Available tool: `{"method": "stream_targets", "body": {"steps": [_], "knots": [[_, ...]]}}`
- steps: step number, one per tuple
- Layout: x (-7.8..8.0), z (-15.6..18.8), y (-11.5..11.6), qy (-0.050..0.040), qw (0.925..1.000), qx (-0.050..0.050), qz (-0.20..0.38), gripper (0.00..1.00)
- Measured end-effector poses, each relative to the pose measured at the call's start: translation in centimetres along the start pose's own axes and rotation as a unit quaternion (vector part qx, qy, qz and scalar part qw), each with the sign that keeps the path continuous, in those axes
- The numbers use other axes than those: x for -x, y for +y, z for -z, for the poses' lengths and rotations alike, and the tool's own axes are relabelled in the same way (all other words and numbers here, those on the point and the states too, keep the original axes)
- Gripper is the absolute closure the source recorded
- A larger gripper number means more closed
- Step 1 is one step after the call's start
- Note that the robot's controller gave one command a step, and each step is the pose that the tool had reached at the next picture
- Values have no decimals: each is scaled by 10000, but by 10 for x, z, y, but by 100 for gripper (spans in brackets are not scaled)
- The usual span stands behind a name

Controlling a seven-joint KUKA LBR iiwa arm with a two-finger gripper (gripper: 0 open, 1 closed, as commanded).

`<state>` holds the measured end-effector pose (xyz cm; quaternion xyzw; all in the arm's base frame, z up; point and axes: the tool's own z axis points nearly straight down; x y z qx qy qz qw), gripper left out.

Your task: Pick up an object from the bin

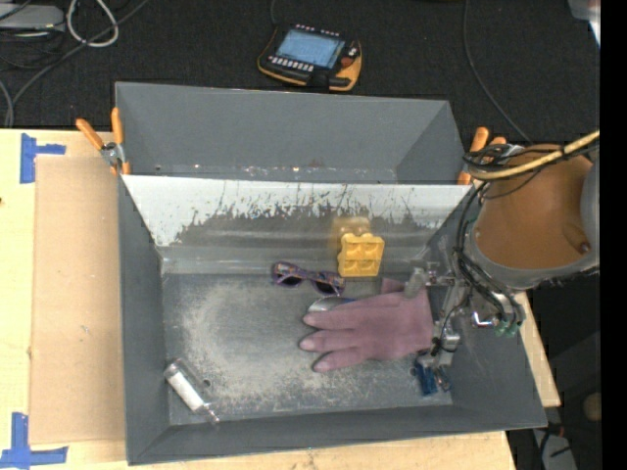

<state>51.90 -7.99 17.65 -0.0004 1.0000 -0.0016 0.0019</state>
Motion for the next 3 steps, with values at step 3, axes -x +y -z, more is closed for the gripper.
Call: {"method": "stream_targets", "body": {"steps": [3], "knots": [[-36, -7, -18, -32, 9999, 9, 107, 0]]}}
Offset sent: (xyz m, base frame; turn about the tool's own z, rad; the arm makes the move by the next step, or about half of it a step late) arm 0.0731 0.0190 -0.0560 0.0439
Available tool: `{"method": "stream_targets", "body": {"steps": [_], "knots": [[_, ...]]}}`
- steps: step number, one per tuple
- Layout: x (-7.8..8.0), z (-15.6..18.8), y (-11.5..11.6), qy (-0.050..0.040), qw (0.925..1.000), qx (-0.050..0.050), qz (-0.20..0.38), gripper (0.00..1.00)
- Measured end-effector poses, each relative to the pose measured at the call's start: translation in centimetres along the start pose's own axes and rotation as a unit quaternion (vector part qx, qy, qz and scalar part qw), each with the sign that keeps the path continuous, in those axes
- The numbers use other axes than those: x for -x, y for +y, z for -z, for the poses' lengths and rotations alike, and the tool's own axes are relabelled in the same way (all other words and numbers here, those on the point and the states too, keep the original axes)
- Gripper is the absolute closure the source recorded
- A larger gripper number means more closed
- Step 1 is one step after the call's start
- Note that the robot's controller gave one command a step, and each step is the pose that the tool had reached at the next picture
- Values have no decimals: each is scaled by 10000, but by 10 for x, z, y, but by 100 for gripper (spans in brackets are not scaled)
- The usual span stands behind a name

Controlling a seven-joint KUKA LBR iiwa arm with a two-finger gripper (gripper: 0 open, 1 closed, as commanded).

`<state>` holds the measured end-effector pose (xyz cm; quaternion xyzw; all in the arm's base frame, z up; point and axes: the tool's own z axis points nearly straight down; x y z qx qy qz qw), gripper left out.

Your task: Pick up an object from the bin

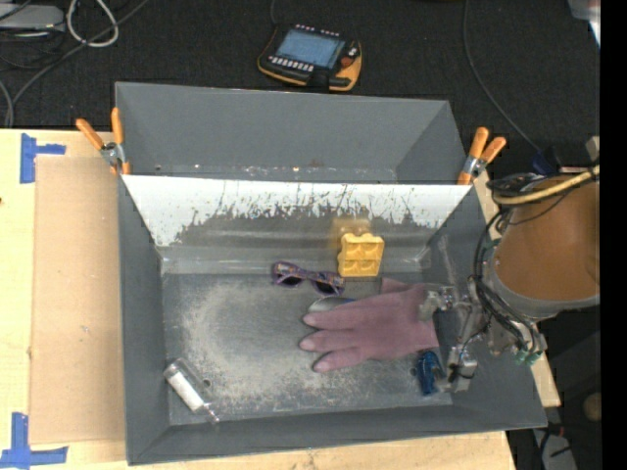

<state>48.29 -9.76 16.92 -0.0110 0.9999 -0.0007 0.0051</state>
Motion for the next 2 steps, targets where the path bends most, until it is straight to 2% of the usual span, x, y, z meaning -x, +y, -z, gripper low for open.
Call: {"method": "stream_targets", "body": {"steps": [1, 2], "knots": [[44, -32, -17, -12, 9997, 5, -262, 0], [13, -69, -20, 11, 9953, 15, 967, 0]]}}
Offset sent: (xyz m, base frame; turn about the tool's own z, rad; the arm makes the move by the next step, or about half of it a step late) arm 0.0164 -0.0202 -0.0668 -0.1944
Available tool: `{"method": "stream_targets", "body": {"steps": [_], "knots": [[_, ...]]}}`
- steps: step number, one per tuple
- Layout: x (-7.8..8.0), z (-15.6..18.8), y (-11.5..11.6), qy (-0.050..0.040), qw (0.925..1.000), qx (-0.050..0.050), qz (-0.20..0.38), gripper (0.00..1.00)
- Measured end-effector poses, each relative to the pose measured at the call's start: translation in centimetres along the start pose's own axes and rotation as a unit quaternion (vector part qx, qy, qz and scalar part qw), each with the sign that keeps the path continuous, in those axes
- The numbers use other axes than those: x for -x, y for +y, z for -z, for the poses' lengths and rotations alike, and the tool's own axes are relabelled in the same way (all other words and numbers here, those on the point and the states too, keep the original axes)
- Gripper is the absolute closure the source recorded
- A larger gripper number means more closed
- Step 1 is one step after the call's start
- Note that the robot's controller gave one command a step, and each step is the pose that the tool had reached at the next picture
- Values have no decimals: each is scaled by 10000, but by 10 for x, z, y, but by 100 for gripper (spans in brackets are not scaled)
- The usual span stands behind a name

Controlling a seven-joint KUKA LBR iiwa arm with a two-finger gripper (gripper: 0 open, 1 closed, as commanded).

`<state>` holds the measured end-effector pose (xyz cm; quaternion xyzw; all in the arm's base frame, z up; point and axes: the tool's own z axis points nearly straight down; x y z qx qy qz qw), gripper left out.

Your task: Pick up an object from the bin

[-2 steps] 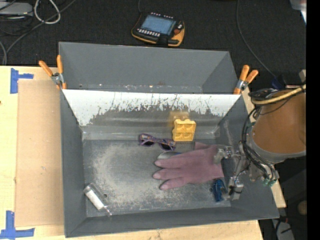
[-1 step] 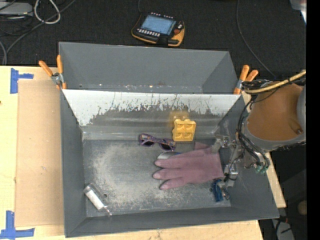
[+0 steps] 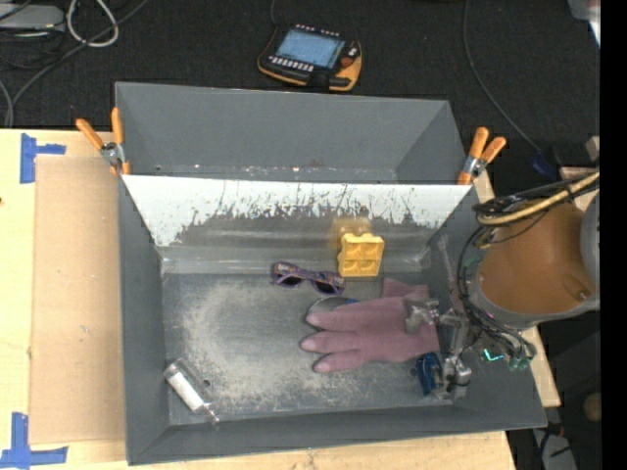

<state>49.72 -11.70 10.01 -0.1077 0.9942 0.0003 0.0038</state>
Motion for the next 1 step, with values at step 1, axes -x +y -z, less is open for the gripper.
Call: {"method": "stream_targets", "body": {"steps": [1], "knots": [[2, 1, 0, -20, 10000, -7, 9, 100]]}}
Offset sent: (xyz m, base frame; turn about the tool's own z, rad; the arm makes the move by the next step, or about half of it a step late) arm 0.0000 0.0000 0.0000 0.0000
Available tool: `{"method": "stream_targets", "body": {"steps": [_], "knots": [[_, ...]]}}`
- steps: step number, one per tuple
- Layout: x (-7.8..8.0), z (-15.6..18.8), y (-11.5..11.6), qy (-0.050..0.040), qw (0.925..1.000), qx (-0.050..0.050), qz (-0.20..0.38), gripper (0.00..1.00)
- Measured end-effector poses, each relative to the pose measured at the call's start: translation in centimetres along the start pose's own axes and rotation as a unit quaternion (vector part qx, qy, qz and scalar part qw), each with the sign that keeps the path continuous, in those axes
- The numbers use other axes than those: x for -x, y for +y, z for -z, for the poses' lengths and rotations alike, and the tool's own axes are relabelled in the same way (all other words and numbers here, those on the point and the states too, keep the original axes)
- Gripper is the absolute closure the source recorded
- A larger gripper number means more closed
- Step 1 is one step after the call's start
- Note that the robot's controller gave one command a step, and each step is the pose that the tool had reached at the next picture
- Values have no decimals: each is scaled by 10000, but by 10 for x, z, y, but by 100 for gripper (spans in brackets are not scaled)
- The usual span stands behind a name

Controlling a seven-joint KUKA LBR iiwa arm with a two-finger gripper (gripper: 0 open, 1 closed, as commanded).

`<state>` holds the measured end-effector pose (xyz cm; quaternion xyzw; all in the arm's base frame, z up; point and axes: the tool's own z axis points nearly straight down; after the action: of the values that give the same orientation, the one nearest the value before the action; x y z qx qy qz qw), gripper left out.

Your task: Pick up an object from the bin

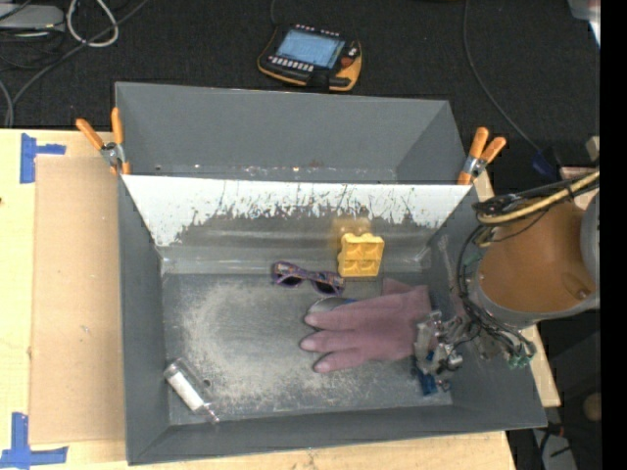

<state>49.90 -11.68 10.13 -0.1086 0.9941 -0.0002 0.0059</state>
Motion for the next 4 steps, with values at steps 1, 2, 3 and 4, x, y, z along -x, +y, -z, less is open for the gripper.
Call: {"method": "stream_targets", "body": {"steps": [1, 2, 3, 4], "knots": [[0, 0, 0, 0, 10000, 0, 6, 0], [0, 0, 0, 0, 10000, -1, 12, 100], [0, 0, 0, 0, 10000, -1, 17, 0], [0, 0, 0, 0, 10000, -1, 18, 0]]}}
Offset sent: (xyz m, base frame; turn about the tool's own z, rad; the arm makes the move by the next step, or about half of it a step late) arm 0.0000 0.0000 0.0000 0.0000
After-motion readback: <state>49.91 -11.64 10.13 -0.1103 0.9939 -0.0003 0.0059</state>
